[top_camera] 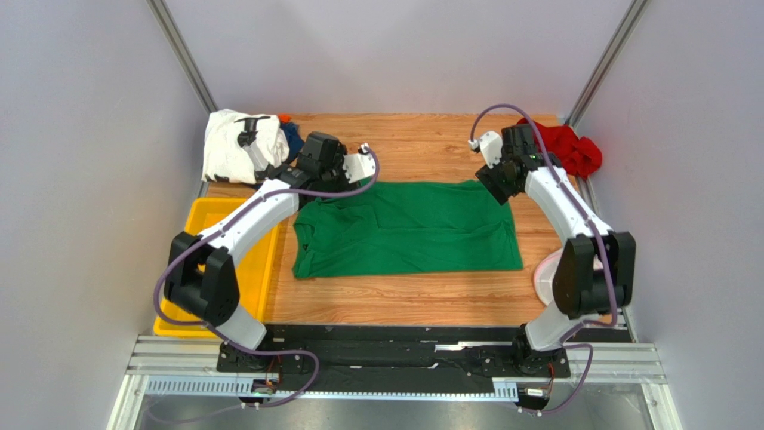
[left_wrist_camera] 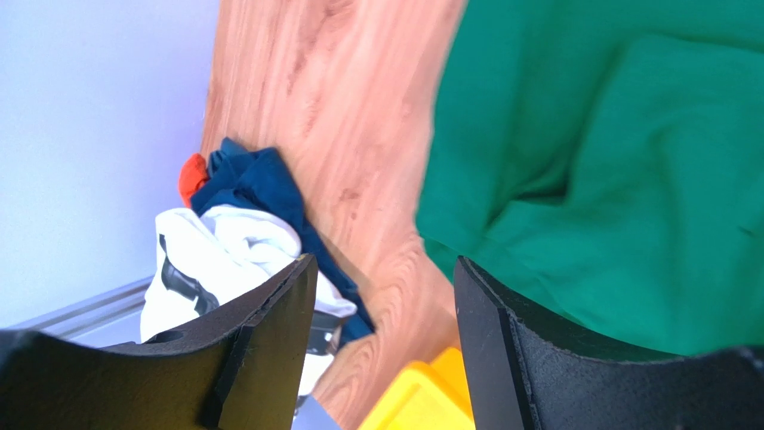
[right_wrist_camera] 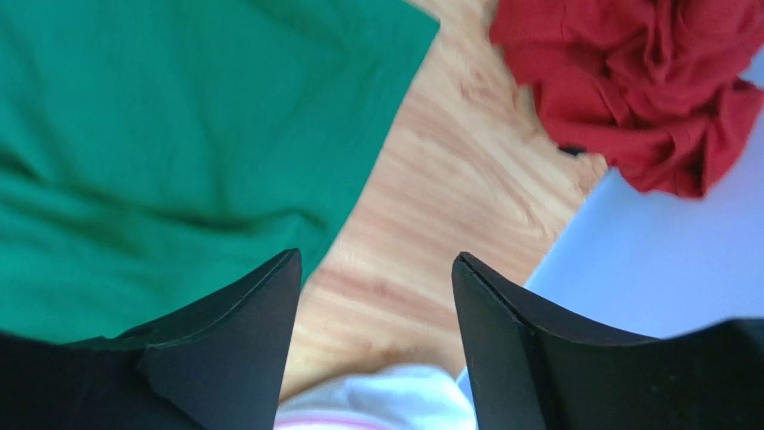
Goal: Fold and stack the t-shirts
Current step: Grap the side of the flattened tshirt furthest away from the robot with both arms
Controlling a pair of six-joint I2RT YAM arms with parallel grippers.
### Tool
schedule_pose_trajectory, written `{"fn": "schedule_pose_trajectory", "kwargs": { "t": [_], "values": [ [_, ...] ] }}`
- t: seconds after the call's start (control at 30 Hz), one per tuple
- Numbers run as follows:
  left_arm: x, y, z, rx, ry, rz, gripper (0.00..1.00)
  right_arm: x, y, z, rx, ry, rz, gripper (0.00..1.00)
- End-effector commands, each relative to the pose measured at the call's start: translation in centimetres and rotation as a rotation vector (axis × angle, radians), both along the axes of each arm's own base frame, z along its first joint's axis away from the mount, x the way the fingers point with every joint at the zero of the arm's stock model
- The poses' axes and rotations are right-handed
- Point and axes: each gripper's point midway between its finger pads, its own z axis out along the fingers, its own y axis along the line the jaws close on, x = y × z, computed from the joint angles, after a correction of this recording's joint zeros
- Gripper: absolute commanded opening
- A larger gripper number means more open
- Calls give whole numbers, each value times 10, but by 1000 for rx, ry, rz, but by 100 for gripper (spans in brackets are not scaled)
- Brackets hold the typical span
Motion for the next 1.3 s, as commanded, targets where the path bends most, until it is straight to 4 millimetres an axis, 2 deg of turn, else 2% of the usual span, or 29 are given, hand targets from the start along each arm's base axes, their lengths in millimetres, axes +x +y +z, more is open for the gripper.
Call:
{"fn": "schedule_pose_trajectory", "kwargs": {
  "t": [0.0, 0.1, 0.13, 0.17, 0.2, 0.23, 0.33, 0.37, 0.47, 0.67, 0.8, 1.13, 1.17, 1.27],
  "values": [
    [25, 2, -16, -3, 43, 1, 67, 50, 15, -20, 69, -3, -46, 68],
    [40, 4, -23, 12, 47, 7, 66, 77, 16, -22, 72, -34, -61, 66],
    [43, 4, -26, 10, 56, 8, 66, 84, 16, -36, 72, -9, -65, 66],
    [44, 6, -36, 15, 82, 9, 66, 89, 16, -39, 83, -7, -73, 65],
    [47, 9, -37, 7, 87, 14, 65, 100, 17, -33, 111, -29, -83, 64],
    [48, 10, -41, 7, 97, 18, 65, 104, 16, -46, 122, -6, -95, 64],
    [51, 15, -52, 11, 118, 34, 64, 118, 15, -48, 174, -17, -118, 63],
    [51, 16, -54, 16, 122, 32, 63, 120, 11, -56, 178, -2, -130, 63],
    [51, 17, -58, 22, 126, 29, 63, 125, 11, -62, 219, 11, -136, 62],
    [52, 17, -61, 29, 143, 29, 62, 133, 7, -65, 280, 19, -170, 60],
    [53, 17, -63, 36, 145, 25, 61, 130, 9, -77, 292, 57, -182, 59],
    [52, 23, -75, 78, 156, 25, 60, 132, 8, -89, 347, 93, -217, 59],
    [52, 23, -75, 79, 155, 26, 60, 133, -6, -88, 349, 87, -244, 59],
    [53, 23, -74, 75, 152, 28, 59, 132, -10, -90, 350, 92, -252, 59]
  ]
}}
